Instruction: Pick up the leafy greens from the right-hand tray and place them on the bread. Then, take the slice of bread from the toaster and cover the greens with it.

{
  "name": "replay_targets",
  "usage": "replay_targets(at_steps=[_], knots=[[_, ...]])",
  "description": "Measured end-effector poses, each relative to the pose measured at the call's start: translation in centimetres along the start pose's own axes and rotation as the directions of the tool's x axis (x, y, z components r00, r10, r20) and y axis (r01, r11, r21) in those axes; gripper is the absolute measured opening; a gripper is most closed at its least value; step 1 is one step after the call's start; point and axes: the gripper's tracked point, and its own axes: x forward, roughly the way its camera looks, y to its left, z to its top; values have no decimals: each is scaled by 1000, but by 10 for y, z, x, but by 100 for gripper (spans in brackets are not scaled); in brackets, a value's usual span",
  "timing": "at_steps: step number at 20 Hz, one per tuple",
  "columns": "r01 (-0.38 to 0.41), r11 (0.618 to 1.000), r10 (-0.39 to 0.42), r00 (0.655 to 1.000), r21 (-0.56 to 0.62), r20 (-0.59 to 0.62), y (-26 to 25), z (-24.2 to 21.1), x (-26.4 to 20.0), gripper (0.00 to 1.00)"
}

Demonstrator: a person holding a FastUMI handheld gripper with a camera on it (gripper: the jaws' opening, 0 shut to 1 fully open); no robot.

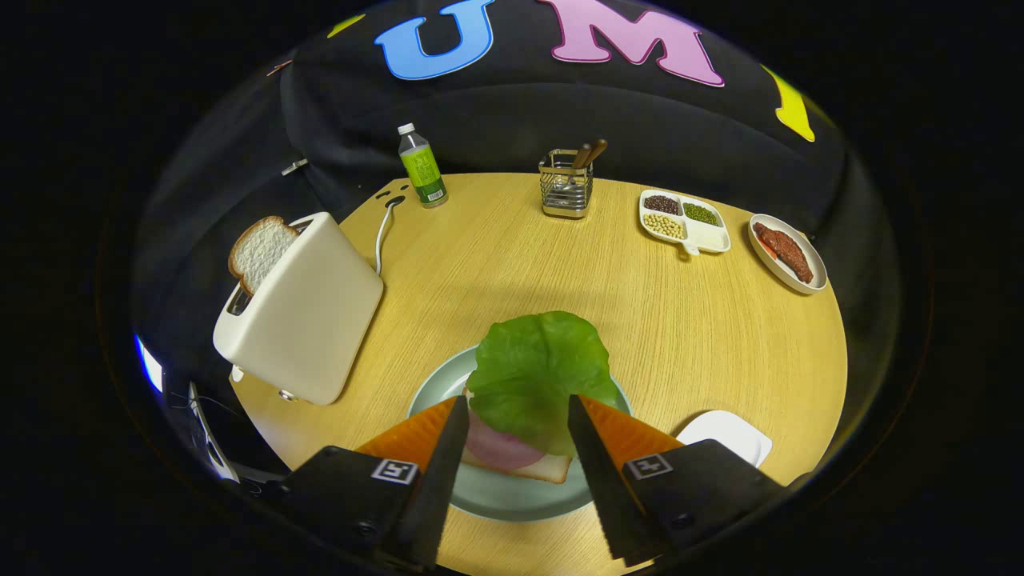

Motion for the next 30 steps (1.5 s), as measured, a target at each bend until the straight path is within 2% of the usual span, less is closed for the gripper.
replay_targets(at_steps=[1, 4, 10, 16, 23, 30], knots=[[-3, 1000, 3, 1000, -2, 3, 2, 0, 0, 89], [-3, 999, 3, 1000, -37, 20, 7, 2, -4, 99], [-21, 990, 40, 990, -141, 133, 40, 33, -27, 99], [-57, 966, 123, 959, -250, 256, 107, 86, -55, 99], [-142, 932, 242, 929, -333, 279, 198, 113, -55, 99], [-191, 905, 296, 925, -381, 239, 261, 113, -25, 99]])
